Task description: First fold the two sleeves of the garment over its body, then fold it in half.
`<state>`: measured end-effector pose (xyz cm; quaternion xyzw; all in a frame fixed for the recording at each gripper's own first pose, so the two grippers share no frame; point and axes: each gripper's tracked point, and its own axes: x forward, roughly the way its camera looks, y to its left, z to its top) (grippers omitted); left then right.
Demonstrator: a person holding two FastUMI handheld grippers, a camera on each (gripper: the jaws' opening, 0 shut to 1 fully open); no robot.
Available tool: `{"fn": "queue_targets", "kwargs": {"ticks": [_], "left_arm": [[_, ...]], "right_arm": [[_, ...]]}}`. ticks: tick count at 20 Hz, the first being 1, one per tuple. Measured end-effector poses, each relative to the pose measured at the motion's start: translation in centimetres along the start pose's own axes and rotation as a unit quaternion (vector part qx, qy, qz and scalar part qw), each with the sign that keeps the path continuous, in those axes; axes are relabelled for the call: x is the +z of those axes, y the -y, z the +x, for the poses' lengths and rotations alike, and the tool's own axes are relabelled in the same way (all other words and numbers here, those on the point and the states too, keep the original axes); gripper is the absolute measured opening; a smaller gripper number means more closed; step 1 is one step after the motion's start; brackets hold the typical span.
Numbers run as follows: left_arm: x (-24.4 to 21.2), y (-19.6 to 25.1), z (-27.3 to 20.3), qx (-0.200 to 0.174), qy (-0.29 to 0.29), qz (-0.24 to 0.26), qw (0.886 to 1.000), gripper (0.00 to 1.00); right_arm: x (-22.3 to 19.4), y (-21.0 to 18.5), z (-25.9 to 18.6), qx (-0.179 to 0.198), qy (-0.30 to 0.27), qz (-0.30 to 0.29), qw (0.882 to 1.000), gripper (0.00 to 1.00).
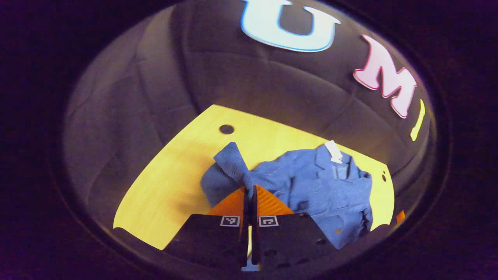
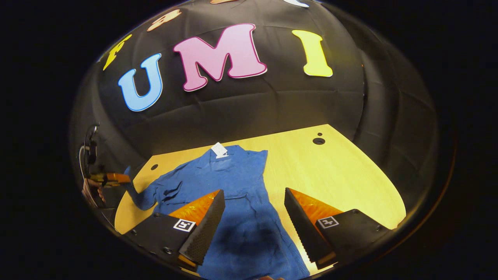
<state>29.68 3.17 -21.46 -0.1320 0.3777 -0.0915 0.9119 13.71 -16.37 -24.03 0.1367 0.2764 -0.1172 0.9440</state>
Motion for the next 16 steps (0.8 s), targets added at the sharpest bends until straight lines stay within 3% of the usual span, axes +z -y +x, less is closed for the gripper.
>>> {"fn": "queue_targets", "kwargs": {"ticks": [4, 8, 9, 10, 11, 14, 16], "left_arm": [[0.0, 13.8, 3.3, -0.106, -0.012, 0.066, 0.992, 0.01], [-6.5, 25.7, 7.6, -0.184, -0.098, 0.086, 0.974, 0.01], [-7.9, 27.2, 7.7, -0.201, -0.119, 0.085, 0.969, 0.06], [-8.9, 28.4, 7.7, -0.203, -0.126, 0.083, 0.967, 0.24], [-9.8, 28.9, 8.1, -0.201, -0.123, 0.081, 0.969, 0.53], [-9.6, 27.4, 7.1, -0.201, -0.090, 0.076, 0.973, 0.61], [-8.8, 24.4, 4.2, -0.188, -0.052, 0.100, 0.976, 0.70]], "right_arm": [[0.1, 3.6, -0.4, -0.022, -0.003, -0.002, 1.000, 0.98], [0.5, 7.4, -1.7, -0.057, 0.007, 0.016, 0.998, 0.98], [0.3, 8.4, -2.1, -0.066, 0.006, 0.021, 0.998, 0.98], [-0.1, 8.9, -2.5, -0.072, 0.003, 0.027, 0.997, 0.98], [-0.5, 9.2, -2.9, -0.076, 0.000, 0.033, 0.997, 0.98], [-2.1, 9.6, -3.8, -0.089, -0.007, 0.034, 0.995, 0.98], [-3.9, 8.8, -4.1, -0.084, -0.026, 0.044, 0.995, 0.98]]}}
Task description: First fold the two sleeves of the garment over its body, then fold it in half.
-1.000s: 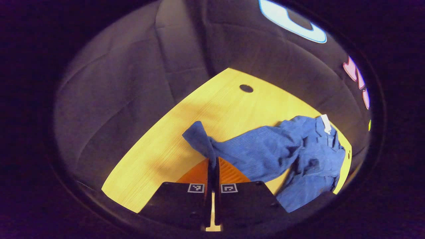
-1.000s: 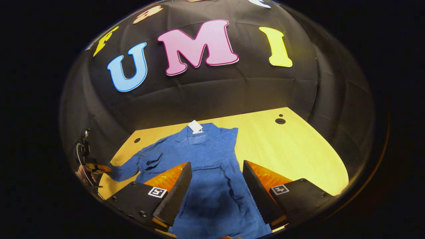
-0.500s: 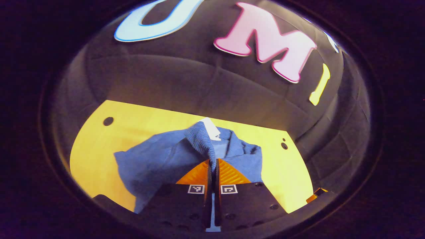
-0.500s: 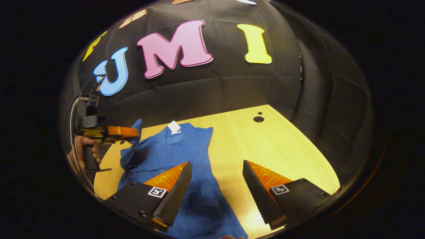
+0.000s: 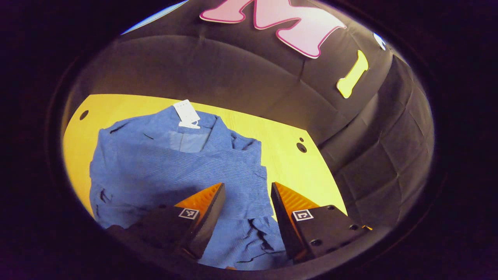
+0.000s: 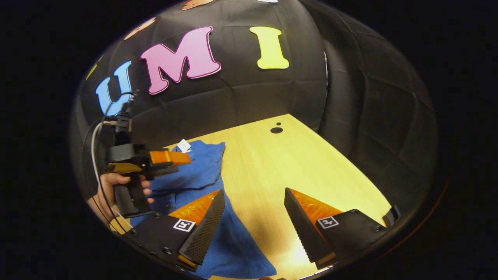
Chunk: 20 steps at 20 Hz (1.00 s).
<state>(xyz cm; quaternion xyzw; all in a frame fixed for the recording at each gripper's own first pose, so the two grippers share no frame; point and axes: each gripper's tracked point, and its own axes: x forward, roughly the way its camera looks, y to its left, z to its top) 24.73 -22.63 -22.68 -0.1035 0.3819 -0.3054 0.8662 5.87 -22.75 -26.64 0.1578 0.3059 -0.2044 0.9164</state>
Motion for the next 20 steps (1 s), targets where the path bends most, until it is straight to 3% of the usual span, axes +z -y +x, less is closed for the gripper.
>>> {"fn": "queue_targets", "kwargs": {"ticks": [4, 9, 14, 19, 20], "left_arm": [[-5.6, -6.6, -10.6, 0.057, -0.001, 0.040, 0.998, 0.72], [-18.0, -14.5, -20.9, 0.151, -0.076, 0.008, 0.986, 0.72], [-28.2, -18.9, -24.6, 0.216, -0.146, -0.022, 0.965, 0.72], [-29.9, -19.9, -24.1, 0.238, -0.149, -0.025, 0.959, 0.72], [-30.3, -19.8, -24.0, 0.235, -0.154, -0.032, 0.959, 0.72]], "right_arm": [[-5.5, -1.0, -1.2, 0.003, -0.055, -0.018, 0.998, 0.98], [-12.5, -0.9, -3.8, -0.005, -0.142, -0.067, 0.988, 0.99], [-17.0, 0.7, -4.6, -0.040, -0.178, -0.104, 0.978, 0.99], [-19.9, 1.4, -4.7, -0.052, -0.205, -0.128, 0.969, 0.99], [-19.6, 1.4, -4.6, -0.053, -0.193, -0.128, 0.971, 0.89]]}}
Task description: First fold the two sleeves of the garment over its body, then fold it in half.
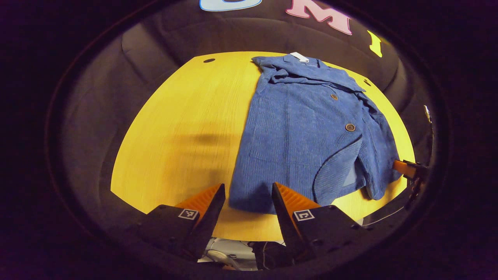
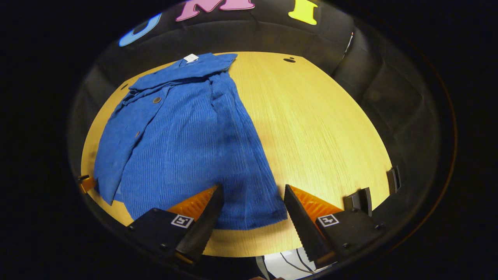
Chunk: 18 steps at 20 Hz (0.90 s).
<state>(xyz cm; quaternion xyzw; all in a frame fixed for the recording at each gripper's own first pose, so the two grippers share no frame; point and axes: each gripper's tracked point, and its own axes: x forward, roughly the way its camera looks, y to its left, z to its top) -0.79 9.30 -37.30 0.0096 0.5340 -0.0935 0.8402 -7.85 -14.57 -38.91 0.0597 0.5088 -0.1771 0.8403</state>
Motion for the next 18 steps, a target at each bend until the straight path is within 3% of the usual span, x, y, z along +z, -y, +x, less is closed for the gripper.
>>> {"fn": "queue_targets", "kwargs": {"ticks": [1, 5, 6, 7, 8, 9, 10, 11, 13, 14, 15, 16, 17, 18], "left_arm": [[-0.3, 0.2, 0.3, -0.002, -0.010, -0.004, 1.000, 0.72], [-0.3, 0.9, 0.7, -0.008, -0.006, 0.019, 1.000, 0.72], [-0.4, 1.5, 0.8, -0.009, -0.005, 0.027, 1.000, 0.71], [-0.4, 1.8, 0.9, -0.012, -0.006, 0.029, 0.999, 0.60], [-0.3, 1.9, 1.0, -0.014, -0.006, 0.022, 1.000, 0.56], [-0.3, 2.3, 1.0, -0.017, -0.005, 0.016, 1.000, 0.41], [-0.4, 2.9, 0.9, -0.027, -0.004, 0.019, 0.999, 0.37], [-0.3, 3.3, 1.8, -0.025, -0.002, 0.020, 1.000, 0.28], [-0.2, 3.4, 0.9, -0.013, 0.005, -0.007, 1.000, 0.07], [-0.4, 3.7, 0.8, -0.019, 0.005, -0.012, 1.000, 0.06], [-0.2, 4.6, 0.8, -0.048, 0.006, -0.012, 0.999, 0.03], [-0.4, 5.8, 0.5, -0.078, 0.000, -0.021, 0.997, 0.03], [-0.2, 6.3, 0.1, -0.088, 0.000, -0.031, 0.996, 0.00], [0.2, 6.4, 0.1, -0.096, 0.003, -0.030, 0.995, 0.00]], "right_arm": [[-0.2, 0.0, 0.1, 0.000, -0.004, 0.001, 1.000, 1.00], [-0.4, -0.3, 0.8, 0.021, -0.012, 0.034, 0.999, 0.98], [-0.3, -0.5, 1.0, 0.023, -0.017, 0.044, 0.999, 0.84], [-0.1, -0.4, 1.0, 0.025, -0.018, 0.043, 0.999, 0.83], [-0.1, -0.7, 1.0, 0.031, -0.026, 0.034, 0.999, 0.66], [0.1, -1.2, 1.0, 0.031, -0.029, 0.030, 0.999, 0.47], [0.1, -1.2, 1.0, 0.028, -0.032, 0.023, 0.999, 0.28], [0.5, -1.9, 1.1, 0.042, -0.029, 0.017, 0.999, 0.27], [0.5, -2.2, 1.1, 0.043, -0.034, 0.008, 0.998, 0.08], [0.4, -2.5, 1.2, 0.055, -0.037, 0.004, 0.998, 0.07], [0.6, -3.0, 1.2, 0.075, -0.036, 0.008, 0.996, 0.07], [0.8, -3.6, 1.1, 0.097, -0.041, 0.026, 0.994, 0.15], [0.5, -4.0, 0.9, 0.118, -0.050, 0.043, 0.991, 0.02], [0.9, -4.0, 0.9, 0.121, -0.047, 0.053, 0.990, 0.02]]}}
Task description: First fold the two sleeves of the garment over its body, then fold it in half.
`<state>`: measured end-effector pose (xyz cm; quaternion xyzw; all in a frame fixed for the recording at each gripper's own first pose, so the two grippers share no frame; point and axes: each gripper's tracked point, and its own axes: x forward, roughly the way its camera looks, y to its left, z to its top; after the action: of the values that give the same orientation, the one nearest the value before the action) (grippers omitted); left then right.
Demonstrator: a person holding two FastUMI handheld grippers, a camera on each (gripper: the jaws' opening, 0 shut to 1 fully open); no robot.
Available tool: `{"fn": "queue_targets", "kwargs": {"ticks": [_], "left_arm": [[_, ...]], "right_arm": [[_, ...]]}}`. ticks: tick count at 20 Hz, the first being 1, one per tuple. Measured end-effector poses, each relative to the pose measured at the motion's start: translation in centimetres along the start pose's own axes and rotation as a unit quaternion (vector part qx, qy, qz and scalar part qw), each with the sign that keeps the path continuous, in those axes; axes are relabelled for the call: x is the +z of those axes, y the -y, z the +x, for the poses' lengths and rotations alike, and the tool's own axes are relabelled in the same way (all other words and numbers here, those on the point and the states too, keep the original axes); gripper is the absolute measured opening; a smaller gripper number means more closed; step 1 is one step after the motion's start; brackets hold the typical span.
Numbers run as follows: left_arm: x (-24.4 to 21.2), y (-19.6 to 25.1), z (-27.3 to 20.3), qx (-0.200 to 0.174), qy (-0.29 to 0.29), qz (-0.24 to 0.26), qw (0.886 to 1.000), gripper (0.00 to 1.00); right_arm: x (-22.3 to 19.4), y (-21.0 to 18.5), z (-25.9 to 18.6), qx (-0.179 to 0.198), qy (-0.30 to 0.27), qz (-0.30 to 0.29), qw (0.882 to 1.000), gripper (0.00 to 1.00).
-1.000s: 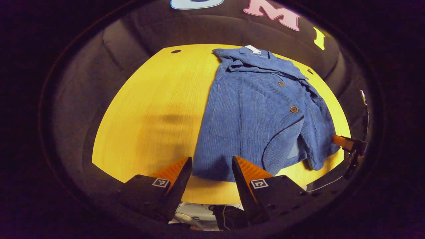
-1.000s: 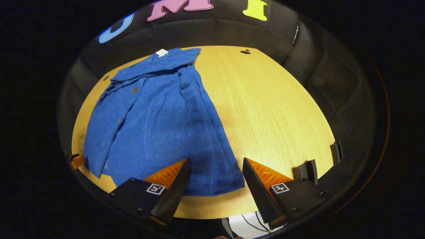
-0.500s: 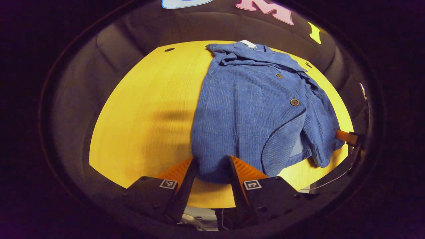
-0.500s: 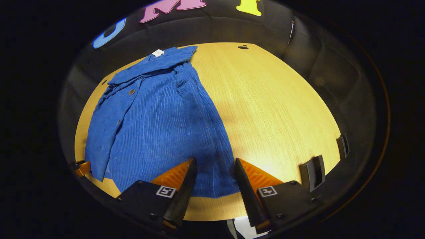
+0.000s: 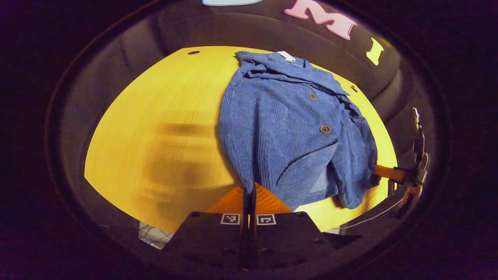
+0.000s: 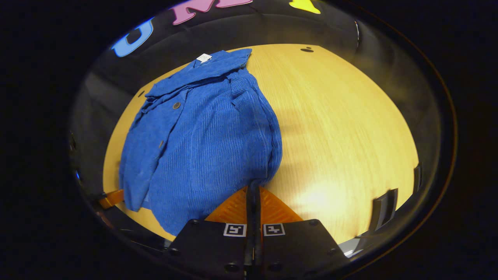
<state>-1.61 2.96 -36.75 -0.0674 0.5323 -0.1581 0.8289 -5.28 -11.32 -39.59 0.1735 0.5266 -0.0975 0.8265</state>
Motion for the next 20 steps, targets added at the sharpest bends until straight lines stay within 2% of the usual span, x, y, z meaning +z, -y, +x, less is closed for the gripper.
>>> {"fn": "queue_targets", "kwargs": {"ticks": [3, 7, 13, 17, 19, 20], "left_arm": [[2.2, 0.2, -1.4, -0.007, 0.023, 0.010, 1.000, 0.00], [7.7, 1.3, -3.8, -0.036, 0.064, 0.007, 0.997, 0.00], [23.0, 2.7, -4.9, -0.076, 0.147, 0.043, 0.985, 0.00], [35.9, 2.5, -3.3, -0.069, 0.217, 0.086, 0.970, 0.00], [43.4, 1.9, -1.4, -0.038, 0.279, 0.118, 0.952, 0.00], [47.2, 1.7, 0.0, -0.024, 0.319, 0.134, 0.938, 0.00]], "right_arm": [[3.0, -0.5, -1.3, 0.002, 0.027, -0.017, 0.999, 0.02], [9.1, -3.6, -3.2, 0.026, 0.077, -0.043, 0.996, 0.02], [22.0, -8.5, -2.9, 0.062, 0.150, -0.042, 0.986, 0.02], [33.8, -10.9, -0.5, 0.072, 0.214, -0.020, 0.974, 0.00], [39.7, -11.4, 1.1, 0.060, 0.247, -0.037, 0.966, 0.01], [42.6, -11.5, 2.3, 0.045, 0.265, -0.054, 0.962, 0.01]]}}
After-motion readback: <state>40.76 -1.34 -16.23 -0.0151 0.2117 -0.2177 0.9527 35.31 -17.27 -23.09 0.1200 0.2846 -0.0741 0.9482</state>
